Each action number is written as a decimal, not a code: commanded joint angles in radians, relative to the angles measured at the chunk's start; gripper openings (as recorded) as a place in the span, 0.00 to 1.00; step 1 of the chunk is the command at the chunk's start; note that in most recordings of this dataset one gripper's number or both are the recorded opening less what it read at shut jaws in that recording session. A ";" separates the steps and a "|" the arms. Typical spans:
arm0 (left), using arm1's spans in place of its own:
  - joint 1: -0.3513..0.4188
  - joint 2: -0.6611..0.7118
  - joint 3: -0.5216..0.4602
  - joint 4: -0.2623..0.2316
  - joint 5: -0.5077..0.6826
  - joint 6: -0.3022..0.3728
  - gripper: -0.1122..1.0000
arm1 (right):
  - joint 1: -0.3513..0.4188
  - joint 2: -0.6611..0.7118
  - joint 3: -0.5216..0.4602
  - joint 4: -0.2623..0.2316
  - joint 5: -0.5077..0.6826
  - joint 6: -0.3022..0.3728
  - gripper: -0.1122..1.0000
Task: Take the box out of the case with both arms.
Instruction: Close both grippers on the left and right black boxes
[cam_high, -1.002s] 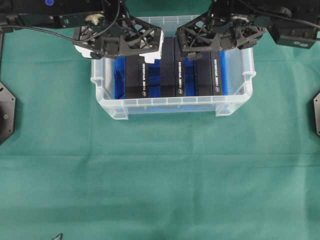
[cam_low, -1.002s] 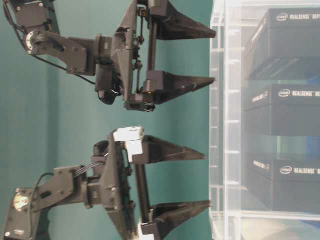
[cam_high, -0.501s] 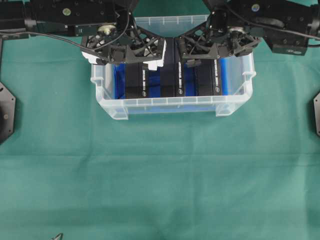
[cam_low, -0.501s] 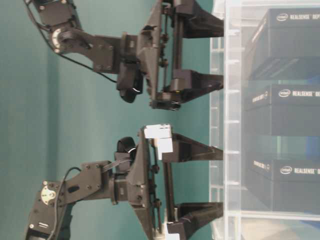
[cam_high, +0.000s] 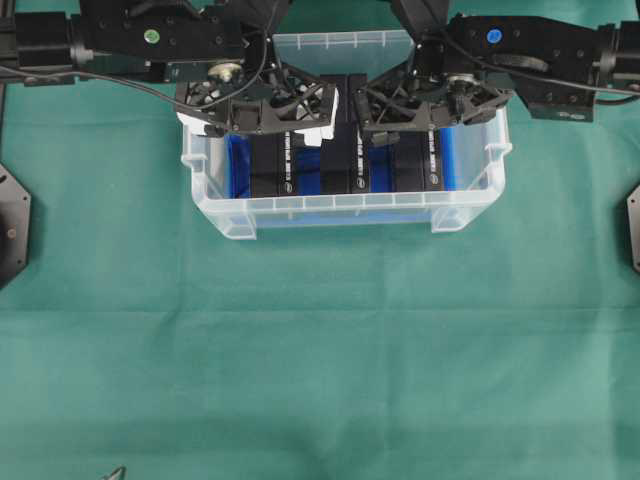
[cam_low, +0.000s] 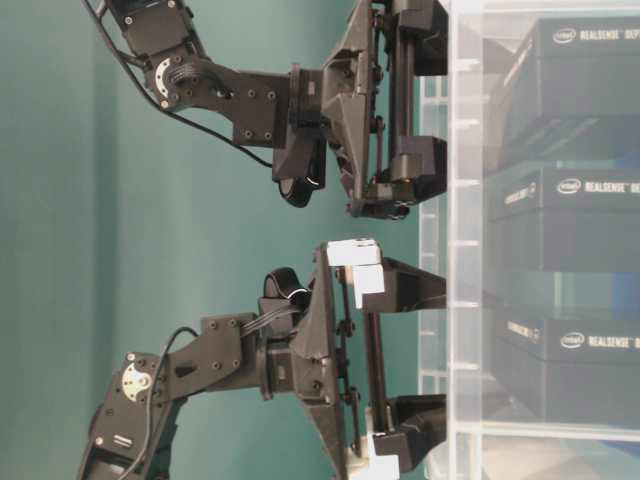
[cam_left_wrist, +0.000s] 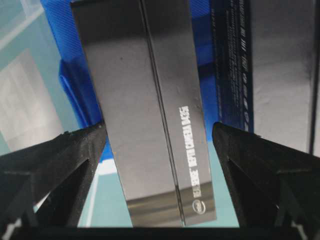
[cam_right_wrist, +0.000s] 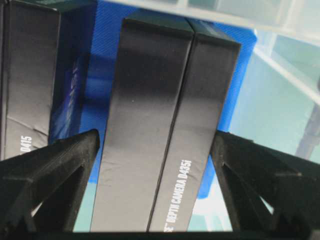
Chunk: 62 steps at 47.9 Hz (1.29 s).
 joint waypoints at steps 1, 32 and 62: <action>0.003 -0.011 -0.003 0.003 -0.009 -0.002 0.85 | 0.002 -0.009 -0.002 -0.003 -0.015 -0.003 0.93; 0.005 -0.008 0.035 -0.002 -0.025 -0.009 0.85 | 0.002 0.005 0.018 0.002 -0.048 -0.003 0.94; 0.003 -0.029 0.026 -0.009 0.037 -0.002 0.68 | 0.002 0.005 0.014 -0.003 -0.038 0.000 0.71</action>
